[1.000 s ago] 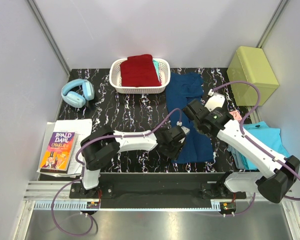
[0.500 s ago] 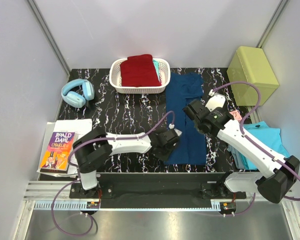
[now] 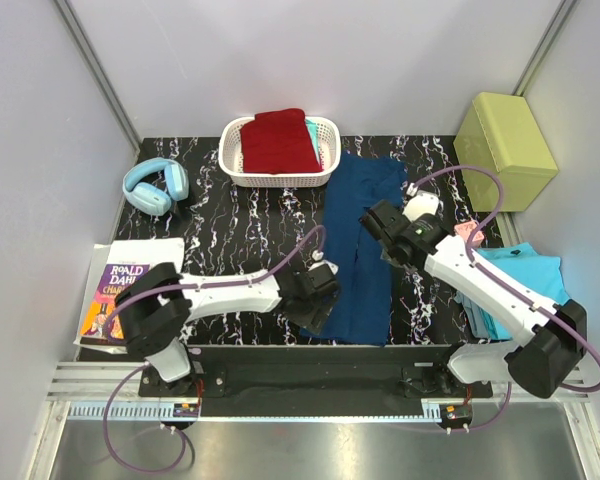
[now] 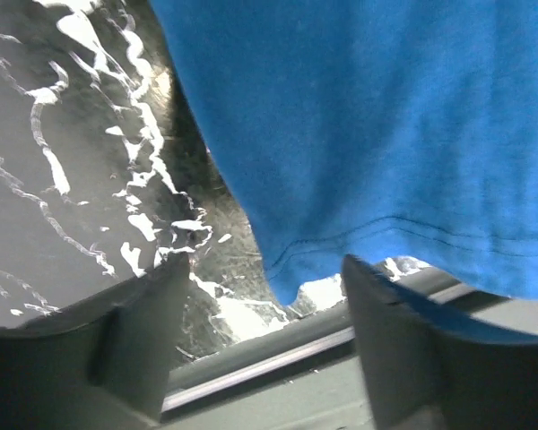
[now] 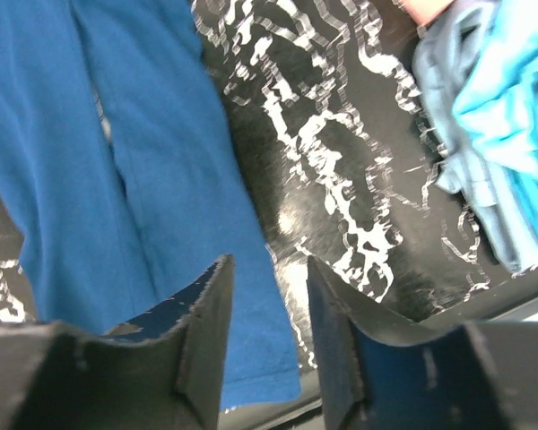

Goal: Fold and stack the t-shirts
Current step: Grab the bottom of the folded rectangular tshirt with both arms

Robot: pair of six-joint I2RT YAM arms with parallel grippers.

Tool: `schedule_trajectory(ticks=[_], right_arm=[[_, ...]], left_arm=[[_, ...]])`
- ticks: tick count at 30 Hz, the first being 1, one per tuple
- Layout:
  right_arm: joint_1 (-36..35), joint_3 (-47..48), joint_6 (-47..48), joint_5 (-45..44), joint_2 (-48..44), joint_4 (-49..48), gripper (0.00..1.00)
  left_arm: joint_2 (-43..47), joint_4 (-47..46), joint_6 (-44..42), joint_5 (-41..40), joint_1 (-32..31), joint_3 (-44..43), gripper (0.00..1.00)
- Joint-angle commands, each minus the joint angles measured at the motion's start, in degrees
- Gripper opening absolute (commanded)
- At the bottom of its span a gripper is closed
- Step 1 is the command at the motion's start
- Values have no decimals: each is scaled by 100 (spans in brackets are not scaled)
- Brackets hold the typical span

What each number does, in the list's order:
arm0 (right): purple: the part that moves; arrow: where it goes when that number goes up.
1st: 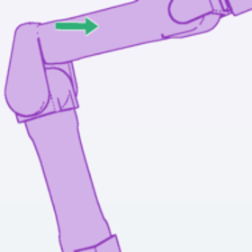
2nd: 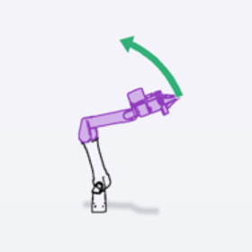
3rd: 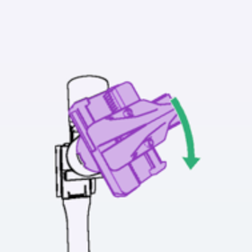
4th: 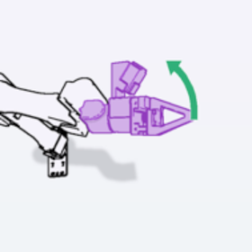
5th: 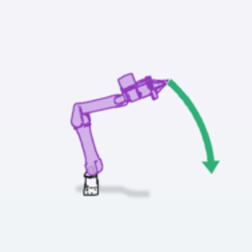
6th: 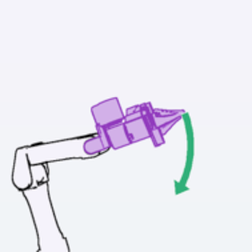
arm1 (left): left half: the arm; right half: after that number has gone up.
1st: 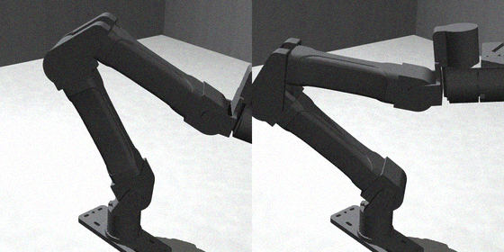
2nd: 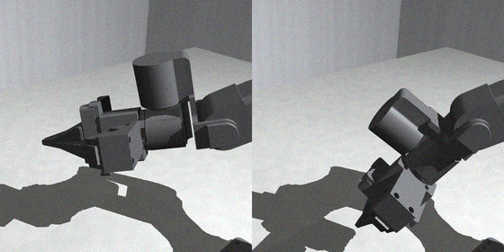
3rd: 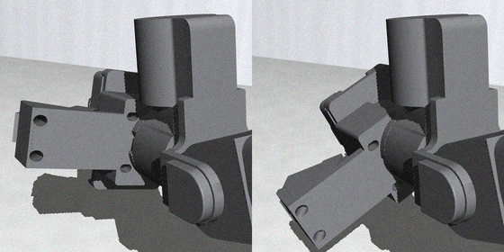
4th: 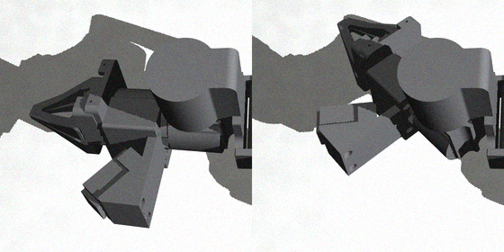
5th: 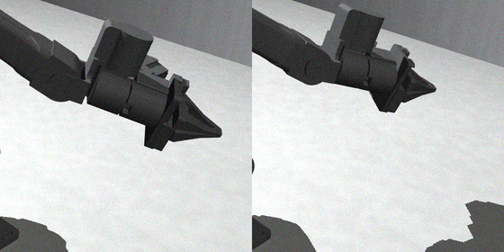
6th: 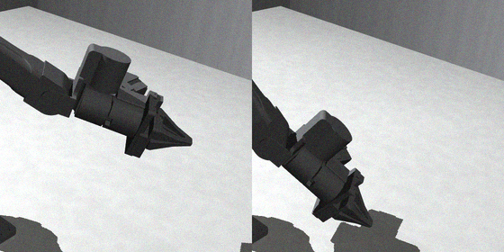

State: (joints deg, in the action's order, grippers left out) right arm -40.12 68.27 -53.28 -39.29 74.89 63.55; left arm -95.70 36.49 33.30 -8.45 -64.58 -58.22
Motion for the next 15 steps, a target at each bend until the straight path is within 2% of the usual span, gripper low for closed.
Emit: schedule_trajectory(ticks=[1, 5, 9, 15], right_arm=[[48, -173, 257, 561, 113, -177, 47], [22, -866, 72, 1440, -71, -211, 47], [4, -1762, 11, 2046, -798, -273, 46], [-206, -2116, -358, 2259, -1249, 17, 46]], left_arm=[[824, -273, -43, -421, -29, 20, 83], [1228, -388, -131, -474, -29, 143, 84], [1291, -406, -96, -483, -29, 293, 82], [1370, -581, -122, -491, -20, 434, 80]])
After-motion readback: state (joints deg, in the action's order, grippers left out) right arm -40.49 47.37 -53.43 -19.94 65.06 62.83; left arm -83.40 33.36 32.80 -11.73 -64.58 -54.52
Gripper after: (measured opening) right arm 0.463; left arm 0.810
